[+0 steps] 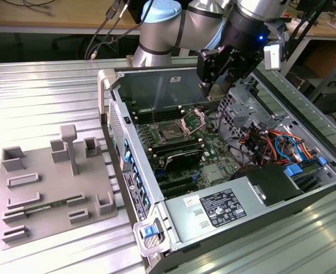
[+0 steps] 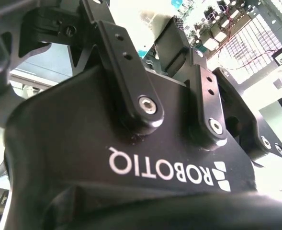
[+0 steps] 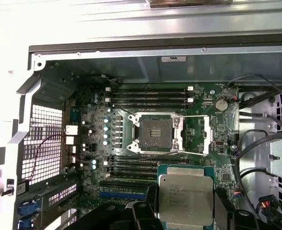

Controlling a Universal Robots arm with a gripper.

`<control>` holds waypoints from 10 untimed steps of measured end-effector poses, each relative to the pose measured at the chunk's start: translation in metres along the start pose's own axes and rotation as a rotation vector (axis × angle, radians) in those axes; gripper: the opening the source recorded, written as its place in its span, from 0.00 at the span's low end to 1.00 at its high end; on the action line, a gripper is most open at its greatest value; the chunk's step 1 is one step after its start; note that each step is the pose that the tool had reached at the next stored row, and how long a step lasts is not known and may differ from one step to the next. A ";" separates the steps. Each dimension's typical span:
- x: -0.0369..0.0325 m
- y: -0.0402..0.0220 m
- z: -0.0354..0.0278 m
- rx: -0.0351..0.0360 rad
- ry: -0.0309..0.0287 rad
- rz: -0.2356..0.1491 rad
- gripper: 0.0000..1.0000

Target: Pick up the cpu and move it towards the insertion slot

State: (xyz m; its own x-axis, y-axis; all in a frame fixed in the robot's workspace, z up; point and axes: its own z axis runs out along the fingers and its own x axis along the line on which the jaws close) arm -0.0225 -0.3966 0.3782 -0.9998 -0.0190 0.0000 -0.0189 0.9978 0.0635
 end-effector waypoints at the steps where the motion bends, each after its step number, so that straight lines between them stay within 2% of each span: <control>1: -0.0001 0.0006 0.0001 0.0000 0.0000 0.000 0.55; 10: -0.0005 0.0046 0.0016 -0.0001 0.0000 0.000 0.55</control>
State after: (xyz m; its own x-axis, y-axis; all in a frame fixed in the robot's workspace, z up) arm -0.0220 -0.3920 0.3769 -0.9998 -0.0191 0.0000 -0.0190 0.9978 0.0637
